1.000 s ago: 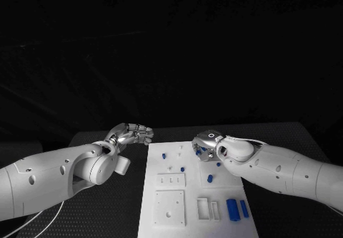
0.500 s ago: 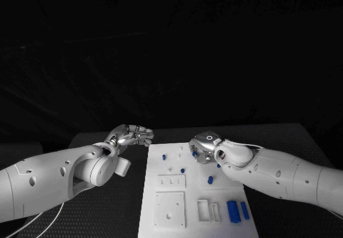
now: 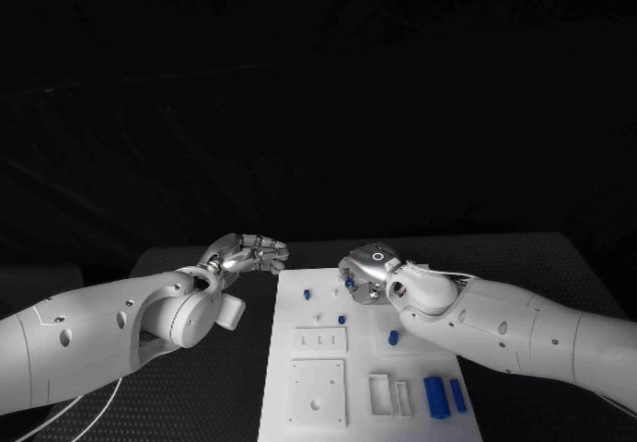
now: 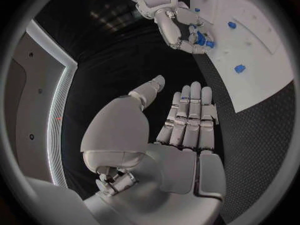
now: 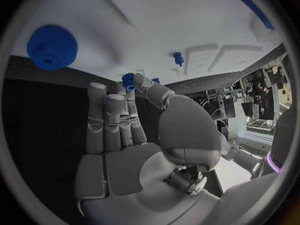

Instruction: Assemble the parts on the task board

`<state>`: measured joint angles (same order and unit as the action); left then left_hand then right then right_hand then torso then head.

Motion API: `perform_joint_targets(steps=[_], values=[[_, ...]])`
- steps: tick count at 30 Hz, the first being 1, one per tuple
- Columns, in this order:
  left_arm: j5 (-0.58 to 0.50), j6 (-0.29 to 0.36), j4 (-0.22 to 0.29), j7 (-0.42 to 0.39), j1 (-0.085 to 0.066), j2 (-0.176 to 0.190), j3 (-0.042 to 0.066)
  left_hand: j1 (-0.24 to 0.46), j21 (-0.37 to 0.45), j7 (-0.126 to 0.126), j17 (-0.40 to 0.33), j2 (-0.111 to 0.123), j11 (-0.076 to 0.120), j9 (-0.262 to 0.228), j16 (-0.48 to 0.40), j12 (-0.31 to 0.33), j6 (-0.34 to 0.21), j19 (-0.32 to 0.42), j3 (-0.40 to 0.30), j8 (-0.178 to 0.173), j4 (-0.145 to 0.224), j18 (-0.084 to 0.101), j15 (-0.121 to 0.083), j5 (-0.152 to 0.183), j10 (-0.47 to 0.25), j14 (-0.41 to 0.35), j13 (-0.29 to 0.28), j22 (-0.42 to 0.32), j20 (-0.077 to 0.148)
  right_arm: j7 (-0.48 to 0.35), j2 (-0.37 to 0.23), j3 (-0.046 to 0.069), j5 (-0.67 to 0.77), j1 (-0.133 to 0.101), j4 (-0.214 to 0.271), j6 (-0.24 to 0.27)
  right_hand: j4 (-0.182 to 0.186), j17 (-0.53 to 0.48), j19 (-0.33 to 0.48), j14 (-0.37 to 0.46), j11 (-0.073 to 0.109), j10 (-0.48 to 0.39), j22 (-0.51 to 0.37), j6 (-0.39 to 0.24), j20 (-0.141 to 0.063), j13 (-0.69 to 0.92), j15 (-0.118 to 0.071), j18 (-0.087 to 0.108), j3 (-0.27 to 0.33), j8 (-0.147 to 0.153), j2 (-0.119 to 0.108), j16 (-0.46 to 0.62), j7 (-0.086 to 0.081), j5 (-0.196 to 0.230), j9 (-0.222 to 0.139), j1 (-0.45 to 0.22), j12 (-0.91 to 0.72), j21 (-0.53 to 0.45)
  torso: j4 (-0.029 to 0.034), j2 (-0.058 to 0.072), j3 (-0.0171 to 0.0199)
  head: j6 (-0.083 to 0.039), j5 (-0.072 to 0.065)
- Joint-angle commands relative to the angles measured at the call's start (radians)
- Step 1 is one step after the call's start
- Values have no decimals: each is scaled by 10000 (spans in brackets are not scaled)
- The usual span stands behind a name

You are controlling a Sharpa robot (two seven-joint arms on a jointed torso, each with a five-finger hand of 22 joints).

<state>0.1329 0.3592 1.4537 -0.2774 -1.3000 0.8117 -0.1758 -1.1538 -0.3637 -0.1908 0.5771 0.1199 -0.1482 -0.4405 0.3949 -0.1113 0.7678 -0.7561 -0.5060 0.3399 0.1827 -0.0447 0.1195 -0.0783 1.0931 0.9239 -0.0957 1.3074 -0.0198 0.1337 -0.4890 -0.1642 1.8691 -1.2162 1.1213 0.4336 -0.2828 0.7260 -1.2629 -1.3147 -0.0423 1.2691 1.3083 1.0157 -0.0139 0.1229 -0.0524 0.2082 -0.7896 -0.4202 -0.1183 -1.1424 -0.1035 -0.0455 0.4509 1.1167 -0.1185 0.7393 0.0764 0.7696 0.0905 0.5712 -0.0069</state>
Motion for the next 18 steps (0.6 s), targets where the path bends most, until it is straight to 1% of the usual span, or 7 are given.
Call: perform_joint_targets(steps=[1,3,5,10,11,14,18], values=[[13,-128,-25,-79,-8,-66,12,84,-41,-23,15,-18,-16,15,-35,55,-23,65,-11,-63,59,-184,46,-52,-23,-23,15,217,-32,195,127,5,303,0,-98,212,-4,-16,-46,67,-68,507,232,85,-12,6,-114,536,-53,-67,-15,-66,-9,-31,108,49,-40,58,30,10,-17,-13,21],[13,-135,-32,-80,-8,-80,12,85,-41,-23,15,-19,-16,15,-35,57,-23,65,-12,-63,60,-184,46,-52,-23,-23,15,217,-32,222,205,5,361,1,-160,239,-3,-17,-45,68,-68,509,231,87,-11,7,-114,536,-56,-65,-19,-68,-8,-32,109,49,-38,63,53,13,-32,-7,5],[13,-133,-53,-79,-9,-101,13,86,-42,-23,16,-19,-17,16,-36,59,-23,65,-13,-64,62,-184,46,-52,-23,-24,16,217,-32,242,252,6,387,-1,-202,246,-2,-18,-45,68,-67,511,231,88,-10,8,-115,536,-60,-64,-19,-69,-8,-32,110,50,-36,67,42,15,-22,-8,18],[13,-130,-10,-81,-10,-81,15,90,-43,-25,17,-20,-20,17,-38,64,-23,66,-16,-67,67,-184,47,-52,-21,-23,17,217,-33,468,361,10,528,-45,-304,320,0,-23,-42,70,-66,518,229,96,-4,10,-116,535,-74,-60,-33,-74,-5,-32,114,52,-27,82,99,46,-47,-58,1],[13,-135,-2,-79,-11,-75,16,91,-43,-26,18,-20,-20,18,-39,65,-23,66,-17,-67,68,-184,47,-52,-20,-23,17,217,-33,480,389,11,539,-56,-340,336,2,-24,-42,70,-66,520,229,98,-3,11,-116,535,-76,-60,-36,-75,-5,-32,114,51,-26,85,120,55,-56,-63,-15],[16,-130,15,-80,-14,-68,19,93,-44,-26,18,-20,-21,18,-40,68,-22,66,-19,-69,71,-185,47,-52,-19,-23,17,217,-34,481,473,12,561,-87,-435,302,3,-27,-39,71,-65,526,228,102,-1,13,-117,535,-85,-57,-43,-78,-4,-32,116,52,-22,93,139,74,-69,-86,-40],[27,-125,49,-81,-21,-68,25,94,-45,-26,20,-19,-22,19,-42,72,-21,67,-22,-70,77,-185,48,-52,-16,-23,18,217,-34,489,547,12,587,-98,-545,213,5,-32,-35,73,-64,531,226,109,2,15,-118,536,-104,-53,-54,-83,-2,-32,119,57,-13,105,195,109,-91,-98,-59]])
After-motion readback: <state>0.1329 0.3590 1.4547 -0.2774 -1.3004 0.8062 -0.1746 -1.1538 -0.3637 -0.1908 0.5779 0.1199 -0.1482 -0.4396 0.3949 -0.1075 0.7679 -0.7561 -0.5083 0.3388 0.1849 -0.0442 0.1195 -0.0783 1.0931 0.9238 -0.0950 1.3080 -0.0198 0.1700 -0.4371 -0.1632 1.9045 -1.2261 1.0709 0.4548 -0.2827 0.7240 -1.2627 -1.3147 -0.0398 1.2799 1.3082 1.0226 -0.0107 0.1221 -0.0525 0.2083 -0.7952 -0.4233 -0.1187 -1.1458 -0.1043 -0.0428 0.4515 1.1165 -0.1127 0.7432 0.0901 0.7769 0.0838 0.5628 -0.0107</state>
